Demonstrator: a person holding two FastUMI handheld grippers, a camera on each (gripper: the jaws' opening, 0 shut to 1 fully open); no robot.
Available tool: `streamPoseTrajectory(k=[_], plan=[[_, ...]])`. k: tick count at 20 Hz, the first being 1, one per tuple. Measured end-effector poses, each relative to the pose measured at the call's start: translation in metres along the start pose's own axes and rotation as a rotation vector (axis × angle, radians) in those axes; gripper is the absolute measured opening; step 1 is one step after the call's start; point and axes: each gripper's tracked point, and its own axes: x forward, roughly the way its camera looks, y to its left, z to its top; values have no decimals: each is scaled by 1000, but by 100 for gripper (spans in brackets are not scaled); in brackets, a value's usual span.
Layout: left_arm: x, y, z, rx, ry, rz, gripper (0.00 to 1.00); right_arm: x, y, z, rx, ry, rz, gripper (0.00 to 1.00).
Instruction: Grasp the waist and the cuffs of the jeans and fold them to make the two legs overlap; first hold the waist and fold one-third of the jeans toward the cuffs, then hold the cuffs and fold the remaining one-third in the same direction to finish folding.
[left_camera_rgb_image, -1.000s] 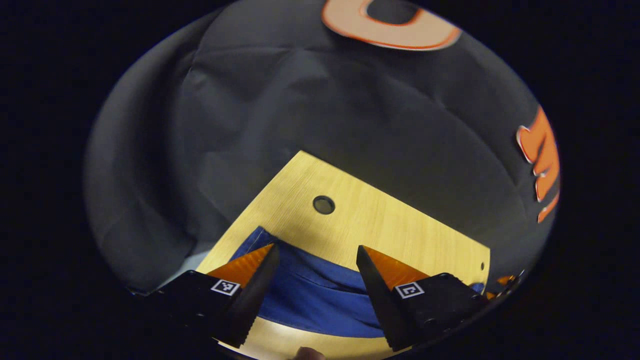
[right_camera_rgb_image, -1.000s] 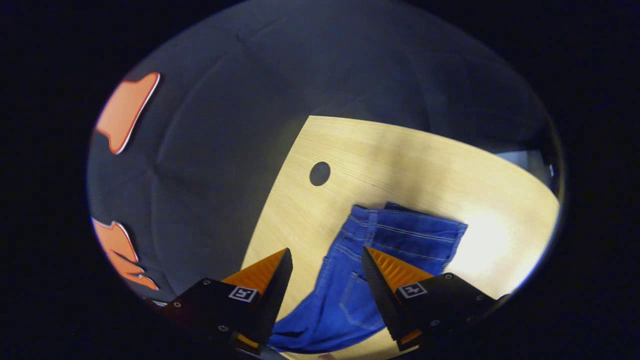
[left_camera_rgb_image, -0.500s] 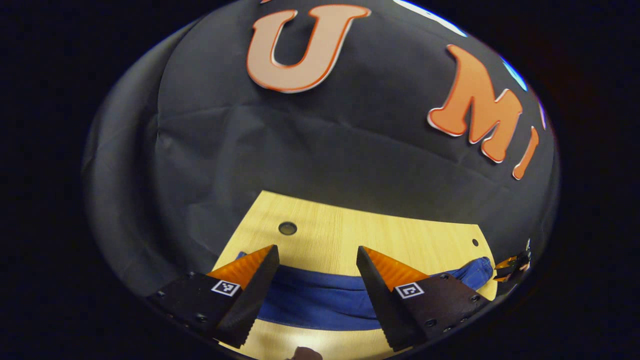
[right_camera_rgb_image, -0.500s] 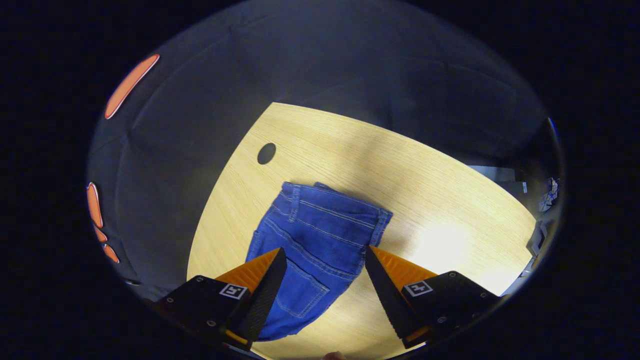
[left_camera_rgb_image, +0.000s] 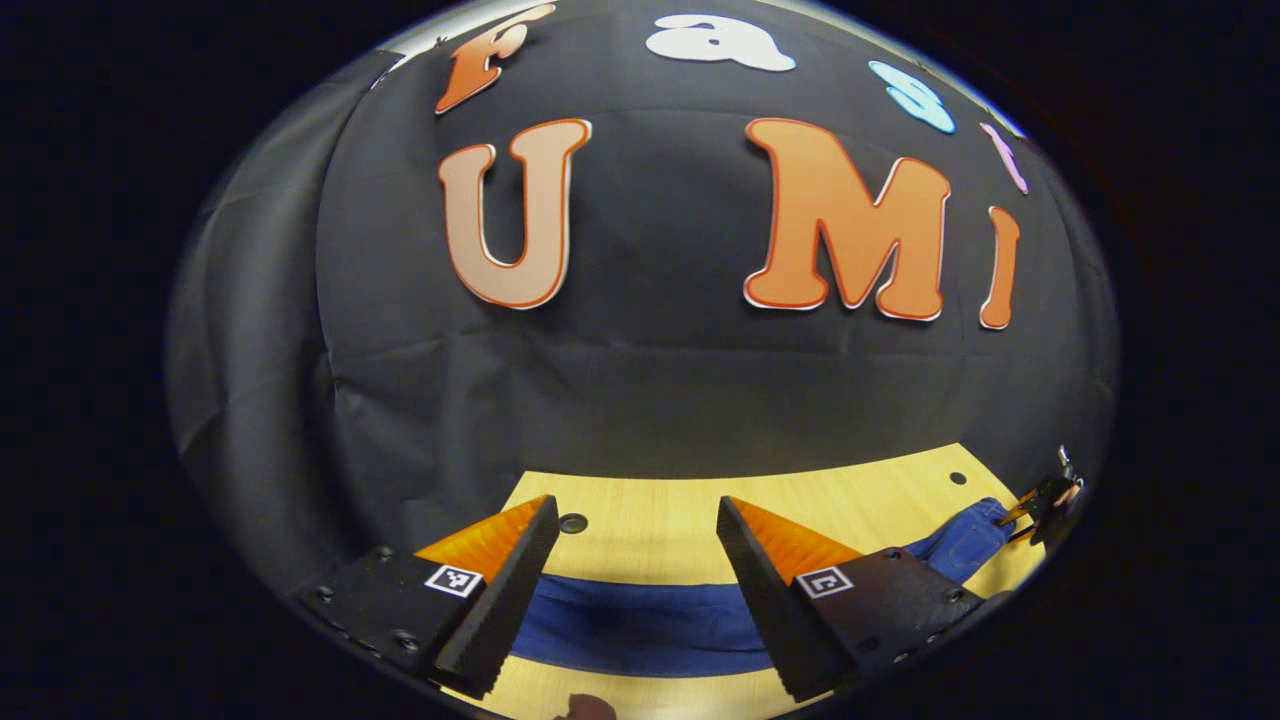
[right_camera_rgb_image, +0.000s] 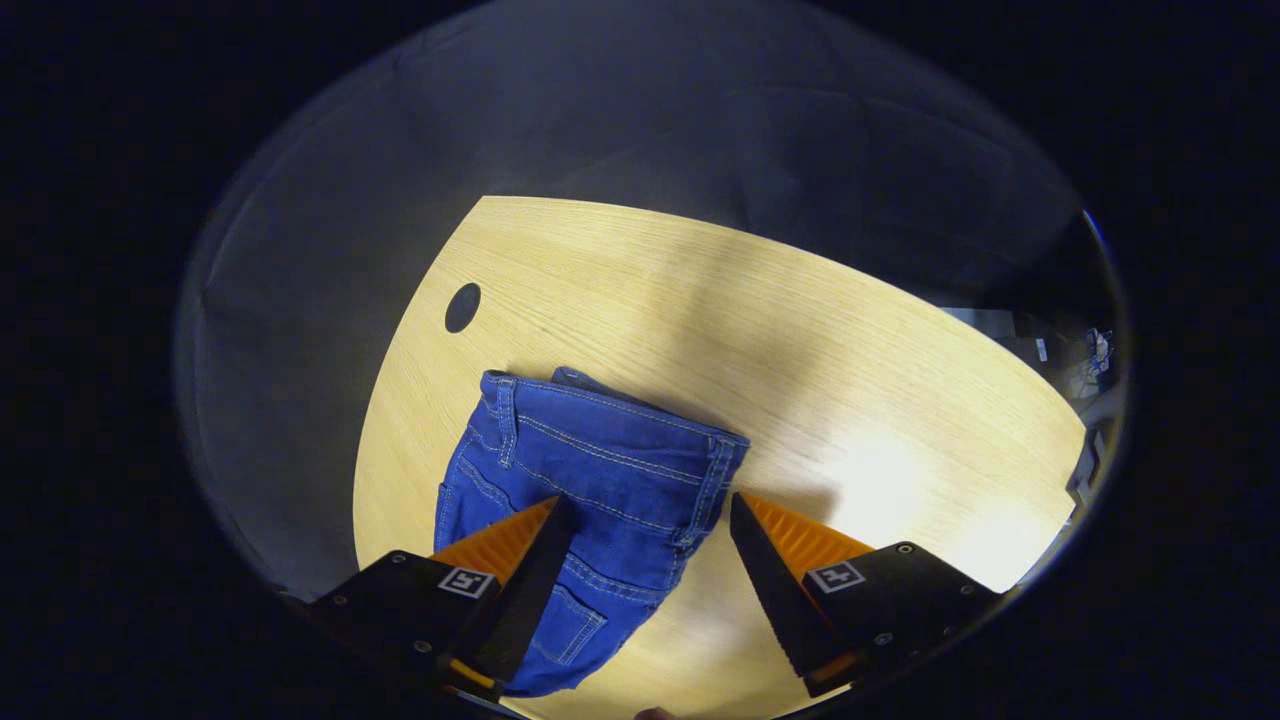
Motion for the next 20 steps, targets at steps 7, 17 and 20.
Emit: streamPoseTrajectory(k=[7,17,20], plan=[[-9,-29,-13,-39,26,-21,98,3,-10,9,-37,-65,0,73],[-23,-48,-29,-50,38,-58,98,-33,32,5,-19,-170,173,16],[-24,-45,-28,-53,32,-80,98,-72,61,-2,-68,-232,257,16]])
